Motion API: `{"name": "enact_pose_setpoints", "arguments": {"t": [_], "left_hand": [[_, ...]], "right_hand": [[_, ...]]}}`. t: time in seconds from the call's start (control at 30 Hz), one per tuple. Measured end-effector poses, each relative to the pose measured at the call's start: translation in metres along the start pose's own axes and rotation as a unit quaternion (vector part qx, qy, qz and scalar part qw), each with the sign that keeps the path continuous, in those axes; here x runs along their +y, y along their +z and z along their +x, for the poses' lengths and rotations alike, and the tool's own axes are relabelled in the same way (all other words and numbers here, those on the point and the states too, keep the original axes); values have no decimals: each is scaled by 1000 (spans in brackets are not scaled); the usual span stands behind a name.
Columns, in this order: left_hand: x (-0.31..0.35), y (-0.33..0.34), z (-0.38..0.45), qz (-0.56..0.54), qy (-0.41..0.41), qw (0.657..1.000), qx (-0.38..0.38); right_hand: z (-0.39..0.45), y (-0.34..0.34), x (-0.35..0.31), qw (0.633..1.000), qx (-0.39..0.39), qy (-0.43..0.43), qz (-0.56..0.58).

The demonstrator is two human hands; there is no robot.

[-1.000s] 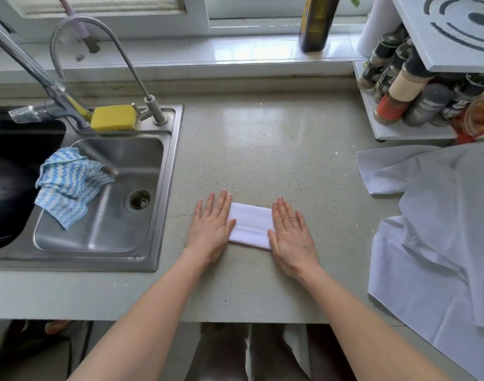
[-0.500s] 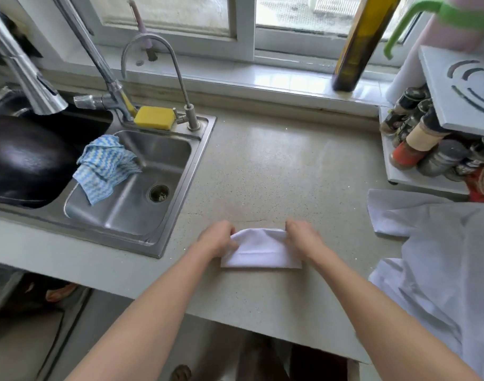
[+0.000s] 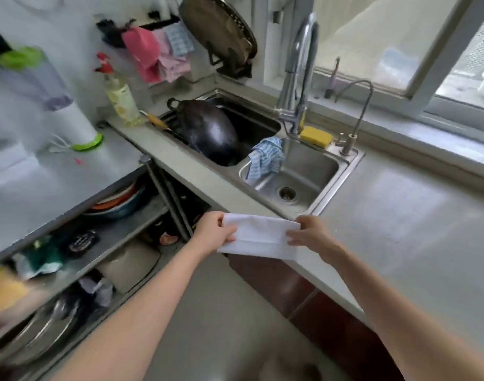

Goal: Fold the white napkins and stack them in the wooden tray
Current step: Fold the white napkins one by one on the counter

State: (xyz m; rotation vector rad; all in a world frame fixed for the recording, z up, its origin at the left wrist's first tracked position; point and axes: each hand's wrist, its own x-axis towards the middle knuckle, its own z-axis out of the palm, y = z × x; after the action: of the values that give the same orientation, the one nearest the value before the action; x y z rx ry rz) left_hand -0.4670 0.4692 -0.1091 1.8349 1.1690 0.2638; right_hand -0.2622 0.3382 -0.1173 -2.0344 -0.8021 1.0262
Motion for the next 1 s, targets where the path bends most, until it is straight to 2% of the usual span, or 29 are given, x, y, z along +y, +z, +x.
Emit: {"name": "enact_pose_setpoints", "arguments": {"t": [0.1, 0.23, 0.4, 0.5, 0.63, 0.8, 1.0], "left_hand": [[-71, -90, -44, 7, -34, 997, 70], [-156, -201, -107, 45, -115, 975, 185], [-254, -300, -168, -89, -192, 935, 286], [-303, -346, -191, -129, -214, 904, 348], [-358, -402, -200, -125, -239, 872, 408], [-413, -474, -197, -137, -274, 840, 448], [-473, -563, -206, -41, -308, 810, 497]], "right_hand": [[-4, 106, -59, 998, -58, -15, 6], [-22, 249, -129, 983, -153, -62, -86], [-47, 395, -199, 959, -225, -117, -126], [-49, 467, -232, 943, -272, -136, -135], [-37, 556, -268, 927, -320, -149, -129], [-17, 657, -323, 904, -356, -180, -156], [-19, 759, -379, 864, -376, -250, -222]]}}
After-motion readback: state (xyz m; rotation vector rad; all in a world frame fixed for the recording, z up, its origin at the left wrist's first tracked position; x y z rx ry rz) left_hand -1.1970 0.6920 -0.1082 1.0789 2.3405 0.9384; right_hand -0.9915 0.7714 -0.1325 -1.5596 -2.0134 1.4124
